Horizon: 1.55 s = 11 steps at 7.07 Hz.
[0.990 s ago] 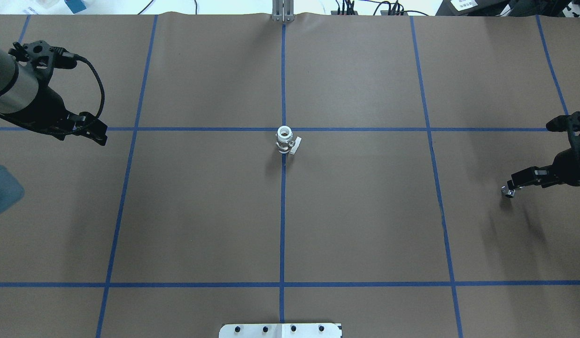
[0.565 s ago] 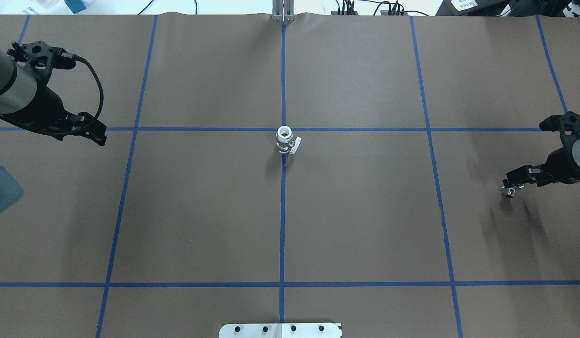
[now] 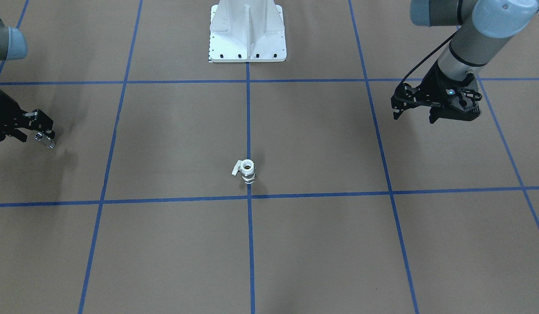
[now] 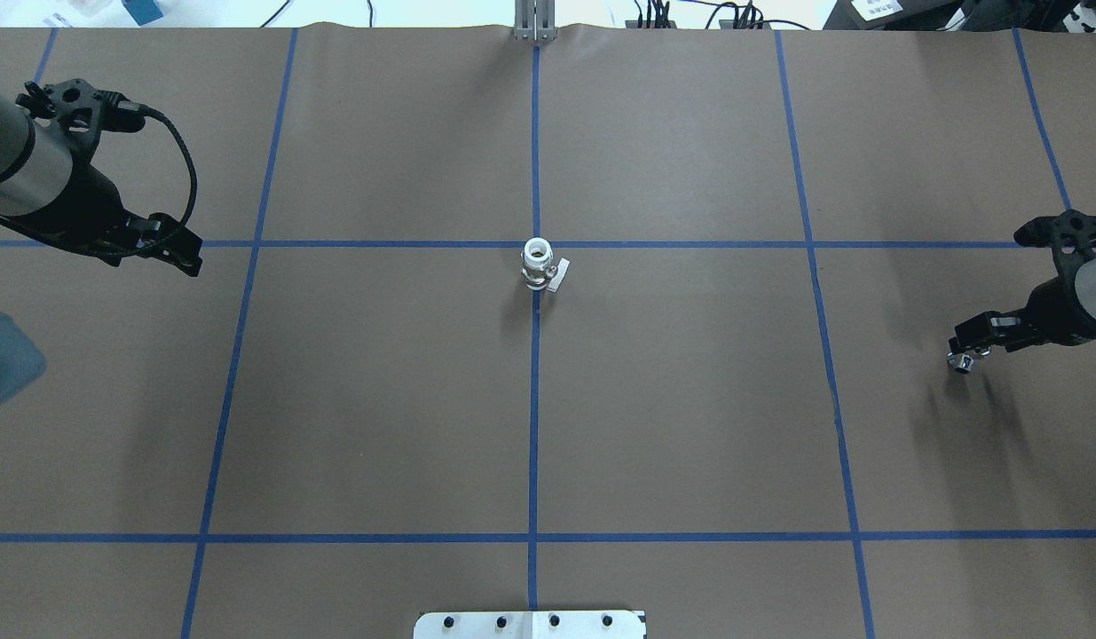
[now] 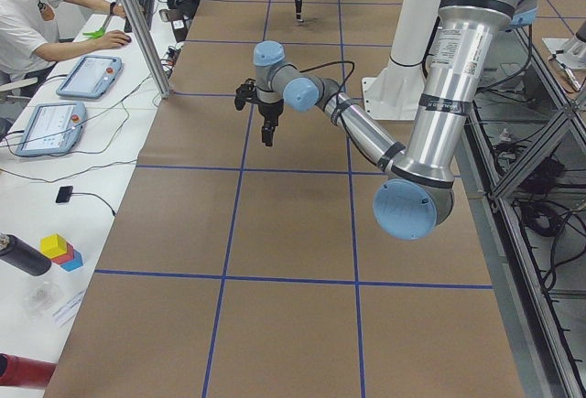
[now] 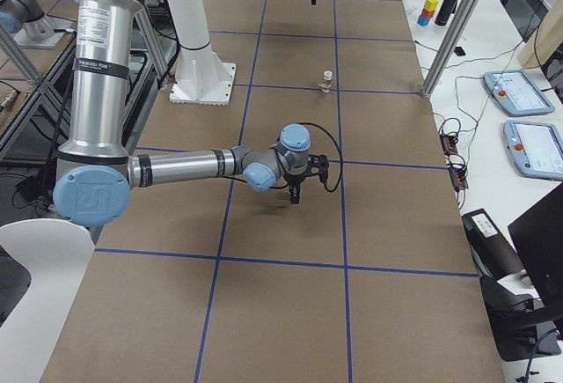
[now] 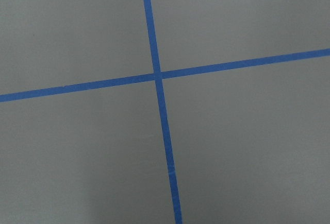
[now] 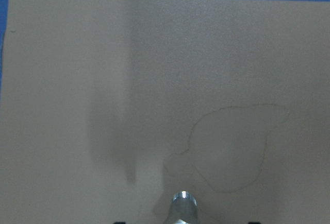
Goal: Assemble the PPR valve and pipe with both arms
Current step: 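Grasp the small chrome fitting with the right gripper, then carry the chrome fitting with the right gripper above the valve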
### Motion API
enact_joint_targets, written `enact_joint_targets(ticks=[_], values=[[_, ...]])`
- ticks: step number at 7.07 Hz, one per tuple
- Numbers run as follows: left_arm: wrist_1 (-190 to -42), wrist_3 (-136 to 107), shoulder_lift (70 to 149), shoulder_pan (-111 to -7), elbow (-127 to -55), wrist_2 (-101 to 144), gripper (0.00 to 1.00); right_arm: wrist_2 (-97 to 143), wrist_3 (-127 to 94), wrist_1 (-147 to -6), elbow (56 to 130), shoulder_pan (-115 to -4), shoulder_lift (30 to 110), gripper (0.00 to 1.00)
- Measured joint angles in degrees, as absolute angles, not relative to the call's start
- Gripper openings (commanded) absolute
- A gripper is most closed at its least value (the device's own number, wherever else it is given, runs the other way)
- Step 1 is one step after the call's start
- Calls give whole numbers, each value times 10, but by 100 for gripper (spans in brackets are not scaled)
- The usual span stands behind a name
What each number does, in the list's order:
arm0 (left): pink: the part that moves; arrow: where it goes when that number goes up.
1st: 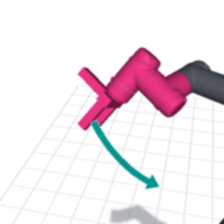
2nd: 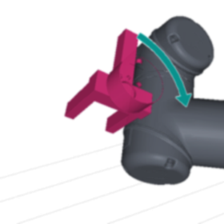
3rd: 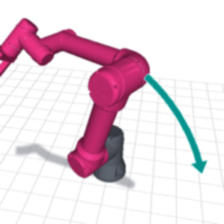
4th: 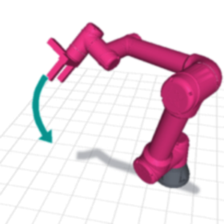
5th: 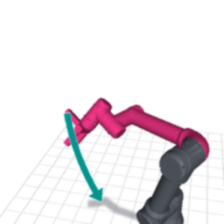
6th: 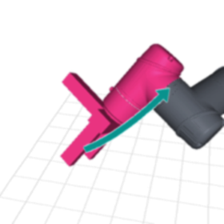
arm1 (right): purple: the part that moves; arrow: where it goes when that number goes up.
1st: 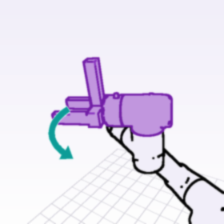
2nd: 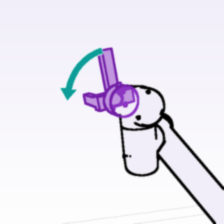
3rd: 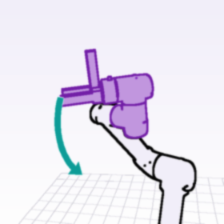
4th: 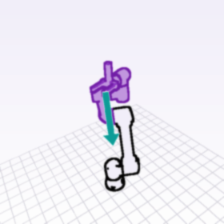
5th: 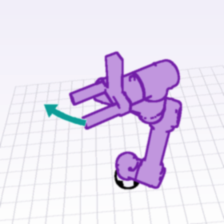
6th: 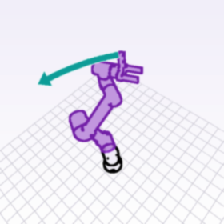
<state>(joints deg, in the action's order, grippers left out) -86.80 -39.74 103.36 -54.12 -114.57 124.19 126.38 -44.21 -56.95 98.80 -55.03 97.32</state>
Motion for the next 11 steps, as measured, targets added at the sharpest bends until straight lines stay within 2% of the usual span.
enact_joint_targets(ticks=[3,4,6,7,11], values=[[-868,-397,1034,-541,-1145,1242,95,1261,-442,-570,987,-547,974,78],[-868,-397,1033,-541,-1145,1242,95,1261,-442,-570,987,-546,974,69],[-868,-398,1033,-541,-1144,1243,95,1262,-442,-570,987,-545,975,3],[-868,-398,1033,-541,-1145,1243,96,1262,-442,-570,987,-545,976,0],[-868,-404,1034,-540,-1145,1243,96,1272,-441,-572,1003,-549,977,0]])
